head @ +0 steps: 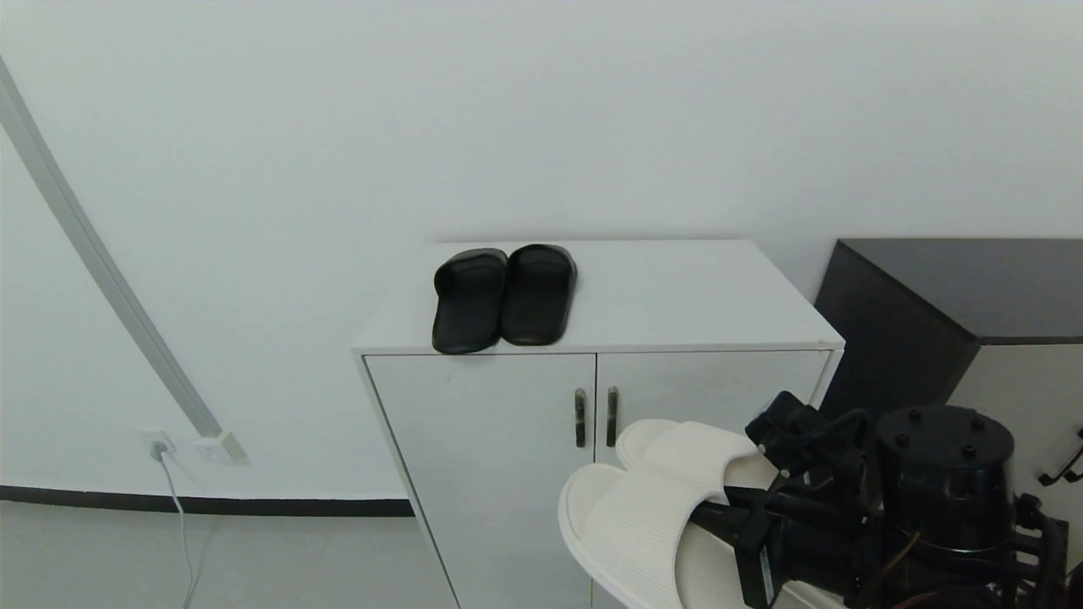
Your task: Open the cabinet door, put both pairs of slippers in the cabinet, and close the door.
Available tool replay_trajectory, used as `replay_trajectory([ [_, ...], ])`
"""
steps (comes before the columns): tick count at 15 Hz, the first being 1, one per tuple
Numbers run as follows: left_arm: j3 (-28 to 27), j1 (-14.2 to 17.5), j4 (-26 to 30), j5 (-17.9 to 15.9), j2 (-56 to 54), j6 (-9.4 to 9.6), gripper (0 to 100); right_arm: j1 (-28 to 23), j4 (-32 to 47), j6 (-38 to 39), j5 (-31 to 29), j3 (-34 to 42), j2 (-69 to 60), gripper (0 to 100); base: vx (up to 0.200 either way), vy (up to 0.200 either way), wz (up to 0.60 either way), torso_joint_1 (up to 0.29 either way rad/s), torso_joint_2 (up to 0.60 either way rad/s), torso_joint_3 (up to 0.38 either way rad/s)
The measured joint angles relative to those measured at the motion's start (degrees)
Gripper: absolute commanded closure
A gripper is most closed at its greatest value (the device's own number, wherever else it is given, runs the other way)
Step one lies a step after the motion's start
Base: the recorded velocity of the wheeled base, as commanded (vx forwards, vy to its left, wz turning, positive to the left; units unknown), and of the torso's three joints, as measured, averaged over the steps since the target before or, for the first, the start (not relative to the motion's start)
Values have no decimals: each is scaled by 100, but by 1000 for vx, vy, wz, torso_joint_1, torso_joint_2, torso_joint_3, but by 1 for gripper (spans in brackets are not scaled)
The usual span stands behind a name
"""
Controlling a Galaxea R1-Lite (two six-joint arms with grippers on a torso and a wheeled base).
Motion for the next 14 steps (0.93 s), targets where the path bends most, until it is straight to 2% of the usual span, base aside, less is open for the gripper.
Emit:
replay_trajectory([
  [8, 4, 0, 0, -9, 5, 32, 0, 1, 0, -150, 11, 78, 9, 100, 0, 0, 0, -192, 512, 317],
  [14, 4, 0, 0, -17, 7, 34, 0, 1, -9, -148, 27, 138, 94, 100, 0, 0, 0, -137, 481, 334],
])
